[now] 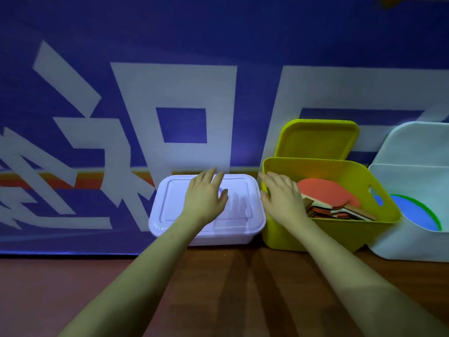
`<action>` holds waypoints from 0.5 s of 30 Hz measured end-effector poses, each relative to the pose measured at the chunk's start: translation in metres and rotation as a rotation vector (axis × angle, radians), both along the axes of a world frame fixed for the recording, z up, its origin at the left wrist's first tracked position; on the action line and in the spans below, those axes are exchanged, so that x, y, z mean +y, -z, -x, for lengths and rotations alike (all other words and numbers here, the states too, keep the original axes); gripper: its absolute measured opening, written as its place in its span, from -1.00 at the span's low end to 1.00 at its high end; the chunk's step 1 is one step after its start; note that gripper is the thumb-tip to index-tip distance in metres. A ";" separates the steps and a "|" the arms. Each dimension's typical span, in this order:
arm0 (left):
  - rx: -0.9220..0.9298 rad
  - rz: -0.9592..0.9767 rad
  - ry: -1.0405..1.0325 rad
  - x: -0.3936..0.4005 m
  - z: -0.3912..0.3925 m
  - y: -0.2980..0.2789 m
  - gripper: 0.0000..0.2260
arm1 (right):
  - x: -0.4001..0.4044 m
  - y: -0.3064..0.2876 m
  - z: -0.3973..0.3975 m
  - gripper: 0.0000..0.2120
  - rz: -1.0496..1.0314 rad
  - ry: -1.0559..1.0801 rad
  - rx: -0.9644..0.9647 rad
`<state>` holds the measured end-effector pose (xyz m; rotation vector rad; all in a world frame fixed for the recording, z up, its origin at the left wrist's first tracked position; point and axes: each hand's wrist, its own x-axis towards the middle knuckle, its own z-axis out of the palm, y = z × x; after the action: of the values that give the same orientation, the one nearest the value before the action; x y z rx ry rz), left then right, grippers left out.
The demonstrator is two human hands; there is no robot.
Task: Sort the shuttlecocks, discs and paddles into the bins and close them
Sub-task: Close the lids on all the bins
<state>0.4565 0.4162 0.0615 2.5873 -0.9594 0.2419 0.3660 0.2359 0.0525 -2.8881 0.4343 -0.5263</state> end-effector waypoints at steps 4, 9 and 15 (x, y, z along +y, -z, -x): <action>-0.012 -0.005 -0.024 -0.065 0.016 -0.010 -0.56 | -0.072 -0.009 0.011 -0.55 0.014 -0.022 -0.034; -0.013 0.002 -0.050 -0.150 0.021 -0.023 -0.58 | -0.159 -0.021 0.012 -0.52 0.027 -0.017 -0.009; -0.038 -0.072 -0.097 -0.225 0.005 -0.028 -0.40 | -0.232 -0.027 0.001 -0.29 -0.007 0.193 -0.018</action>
<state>0.4512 0.1917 0.0893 2.7078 -0.8722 0.2884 0.3646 0.0041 0.0794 -2.8487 0.7153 -0.5770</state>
